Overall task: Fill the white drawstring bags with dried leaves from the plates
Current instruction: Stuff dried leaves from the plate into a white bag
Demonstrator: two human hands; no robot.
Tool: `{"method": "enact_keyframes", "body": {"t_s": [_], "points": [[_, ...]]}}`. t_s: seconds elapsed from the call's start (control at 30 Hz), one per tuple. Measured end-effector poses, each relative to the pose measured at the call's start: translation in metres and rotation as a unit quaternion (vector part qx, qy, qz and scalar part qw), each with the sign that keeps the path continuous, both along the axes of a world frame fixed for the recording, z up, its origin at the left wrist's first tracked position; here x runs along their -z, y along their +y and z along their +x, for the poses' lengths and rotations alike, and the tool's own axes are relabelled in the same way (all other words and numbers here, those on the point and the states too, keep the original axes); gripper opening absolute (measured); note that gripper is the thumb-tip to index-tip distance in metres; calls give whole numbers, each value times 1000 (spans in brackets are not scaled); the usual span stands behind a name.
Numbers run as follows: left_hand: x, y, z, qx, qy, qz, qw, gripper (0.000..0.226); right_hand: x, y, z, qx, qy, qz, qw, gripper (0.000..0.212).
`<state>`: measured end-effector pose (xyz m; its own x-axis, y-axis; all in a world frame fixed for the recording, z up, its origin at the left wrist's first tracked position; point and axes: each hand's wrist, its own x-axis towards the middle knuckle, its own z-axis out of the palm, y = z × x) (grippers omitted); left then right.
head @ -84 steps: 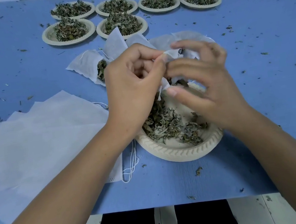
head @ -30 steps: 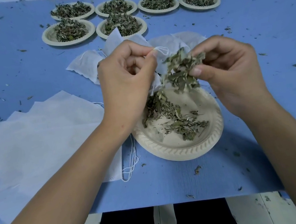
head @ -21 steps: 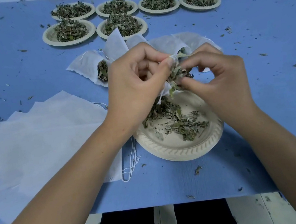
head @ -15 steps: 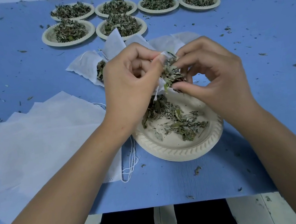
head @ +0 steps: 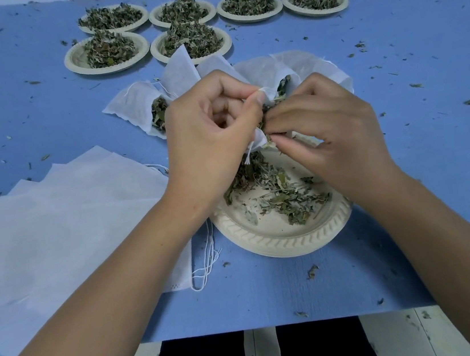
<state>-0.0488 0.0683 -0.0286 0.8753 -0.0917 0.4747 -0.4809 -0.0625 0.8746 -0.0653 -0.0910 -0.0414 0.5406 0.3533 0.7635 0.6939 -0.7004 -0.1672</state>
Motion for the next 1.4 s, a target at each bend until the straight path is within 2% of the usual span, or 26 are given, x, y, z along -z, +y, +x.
{"method": "enact_keyframes", "body": {"t_s": [0.17, 0.23, 0.3, 0.43, 0.53, 0.6, 0.67, 0.77, 0.83, 0.93, 1.03, 1.23, 1.33, 1.4], "points": [[1, 0, 1, -8, 0, -9, 1000, 17, -2, -5, 2, -14, -42, -78, 996, 14], [0, 1, 1, -19, -1, -14, 1000, 17, -4, -7, 1, -20, -64, -52, 996, 10], [0, 1, 1, -22, -1, -15, 1000, 17, -5, -6, -3, -37, -48, 9, 998, 7], [-1, 1, 1, -12, 4, -15, 1000, 18, -5, -5, -3, -32, 65, 156, 985, 11], [-1, 1, 1, -6, 8, -11, 1000, 16, -6, -5, 0, -61, 211, 268, 938, 28], [-1, 1, 1, 0, 8, -8, 1000, 15, -6, -3, -1, -82, 250, 309, 914, 26], [0, 1, 1, -1, 11, -5, 1000, 14, -6, -3, -2, -67, 215, 289, 930, 19], [1, 1, 2, -6, 15, -2, 1000, 14, -7, -3, -2, -26, 108, 201, 973, 6], [1, 0, 2, -5, 16, -5, 1000, 14, -6, -3, -3, 6, 49, 141, 989, 2], [2, 0, 1, 20, 15, -4, 1000, 15, -3, 2, -3, 40, -30, 48, 998, 6], [1, 0, -2, 45, 5, 2, 999, 15, -1, 8, 0, 65, -101, -36, 992, 16], [-3, 1, 0, -33, 26, -61, 997, 18, -8, -6, -11, 53, -118, 33, 991, 34], [-5, 2, -1, -41, 31, -77, 996, 17, -10, -1, -11, 35, -49, -19, 998, 36], [-5, 1, -3, -12, 32, -76, 997, 17, -7, 5, -8, 53, 10, -79, 995, 35]]}}
